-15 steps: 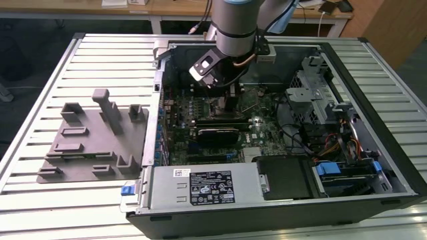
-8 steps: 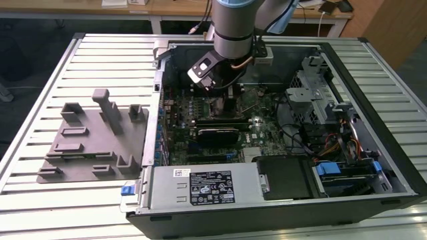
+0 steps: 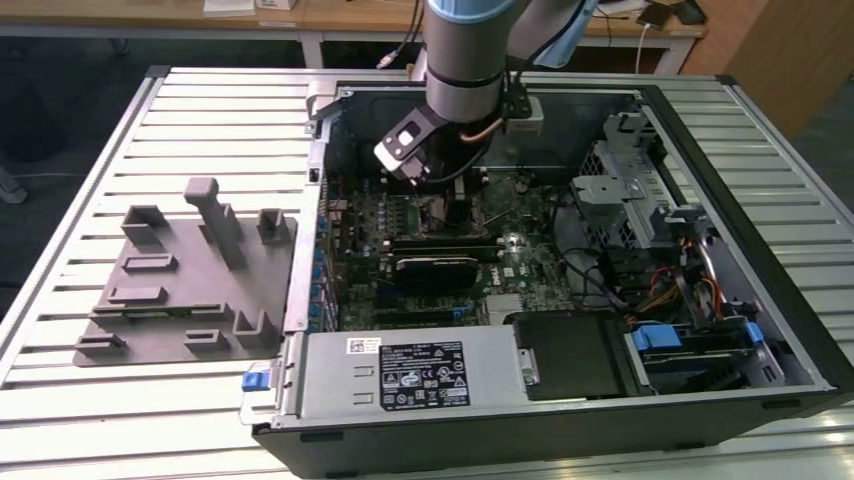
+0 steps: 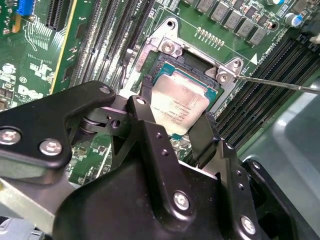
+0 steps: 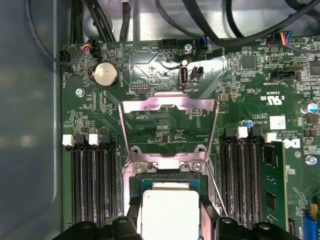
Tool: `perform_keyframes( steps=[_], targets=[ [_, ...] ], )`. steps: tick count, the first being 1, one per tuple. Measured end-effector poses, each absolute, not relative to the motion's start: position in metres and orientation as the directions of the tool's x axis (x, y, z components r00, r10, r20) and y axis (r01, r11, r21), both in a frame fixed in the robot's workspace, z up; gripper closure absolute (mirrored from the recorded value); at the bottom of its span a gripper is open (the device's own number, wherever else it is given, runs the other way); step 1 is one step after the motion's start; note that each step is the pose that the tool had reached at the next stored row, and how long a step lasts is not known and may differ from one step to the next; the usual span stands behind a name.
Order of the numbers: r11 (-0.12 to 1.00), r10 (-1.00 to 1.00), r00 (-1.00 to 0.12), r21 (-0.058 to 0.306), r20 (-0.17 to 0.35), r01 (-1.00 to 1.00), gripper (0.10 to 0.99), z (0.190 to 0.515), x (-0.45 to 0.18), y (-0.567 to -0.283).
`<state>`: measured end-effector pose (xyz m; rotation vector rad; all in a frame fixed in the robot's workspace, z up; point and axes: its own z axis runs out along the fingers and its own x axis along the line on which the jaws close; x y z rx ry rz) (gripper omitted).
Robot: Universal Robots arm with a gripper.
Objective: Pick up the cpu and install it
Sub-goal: 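Place the cpu into insertion slot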
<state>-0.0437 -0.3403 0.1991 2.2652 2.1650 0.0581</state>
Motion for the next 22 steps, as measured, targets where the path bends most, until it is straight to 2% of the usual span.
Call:
perform_keyframes(
  steps=[22],
  targets=[
    [-0.037, 0.999, 0.036, 0.031, 0.024, 0.999, 0.533, 0.1929, -0.0440, -0.3403]
  ],
)
